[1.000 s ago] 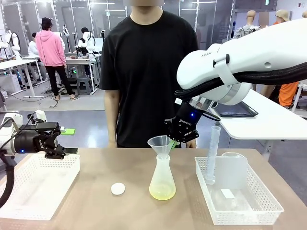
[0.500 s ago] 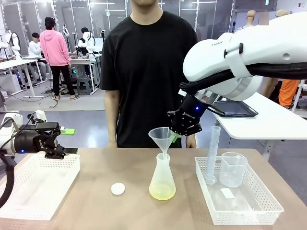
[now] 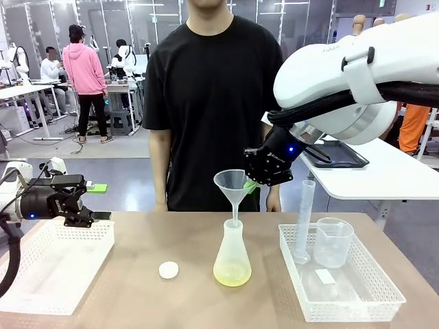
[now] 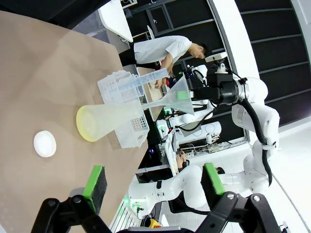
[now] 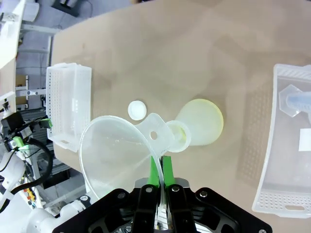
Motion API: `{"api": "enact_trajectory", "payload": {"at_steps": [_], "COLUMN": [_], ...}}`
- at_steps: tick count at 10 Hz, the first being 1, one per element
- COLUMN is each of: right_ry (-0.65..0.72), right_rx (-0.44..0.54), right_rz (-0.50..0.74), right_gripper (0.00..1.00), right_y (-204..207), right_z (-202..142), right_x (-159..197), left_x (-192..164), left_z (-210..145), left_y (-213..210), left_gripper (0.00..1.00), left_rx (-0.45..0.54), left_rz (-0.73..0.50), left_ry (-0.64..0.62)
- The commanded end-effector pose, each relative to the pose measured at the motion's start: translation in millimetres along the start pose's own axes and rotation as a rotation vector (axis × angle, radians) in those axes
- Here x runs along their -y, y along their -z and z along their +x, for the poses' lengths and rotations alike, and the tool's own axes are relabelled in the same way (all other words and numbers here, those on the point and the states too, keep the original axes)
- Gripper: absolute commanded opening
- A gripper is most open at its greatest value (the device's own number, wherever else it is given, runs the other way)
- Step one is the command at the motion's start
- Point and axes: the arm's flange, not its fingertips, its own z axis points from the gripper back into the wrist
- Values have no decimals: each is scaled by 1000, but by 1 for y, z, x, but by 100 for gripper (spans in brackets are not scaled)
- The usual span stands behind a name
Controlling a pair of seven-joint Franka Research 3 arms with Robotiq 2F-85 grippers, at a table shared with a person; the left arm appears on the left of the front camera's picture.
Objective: Prepare the solutions needed for the experiment.
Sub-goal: Once the solution is in the Big flask , pick up the Plastic Funnel and place it back into the right Organizing basket.
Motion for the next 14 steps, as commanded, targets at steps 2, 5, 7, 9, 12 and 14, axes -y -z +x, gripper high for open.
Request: {"api": "enact_trajectory", "payload": {"at_steps": [2,5,7,9,12,14], "right_ry": [-34,-47,-80,-128,-152,-112], "right_rx": [68,68,55,37,22,14], "right_rz": [67,48,38,35,39,83], "right_gripper": [0,0,0,0,0,0], "right_y": [-12,-27,-39,-60,-72,-75], "right_z": [-10,-20,-25,-38,-33,-24], "right_x": [6,7,16,45,99,149], "left_x": [2,2,2,2,2,2], "left_z": [2,2,2,2,2,2], "left_y": [2,2,2,2,2,2], "left_gripper": [100,100,100,100,100,100], "left_rx": [24,24,24,24,24,24], "left_rz": [-30,-30,-30,-30,-30,-30], "left_ry": [1,1,1,1,1,1]}}
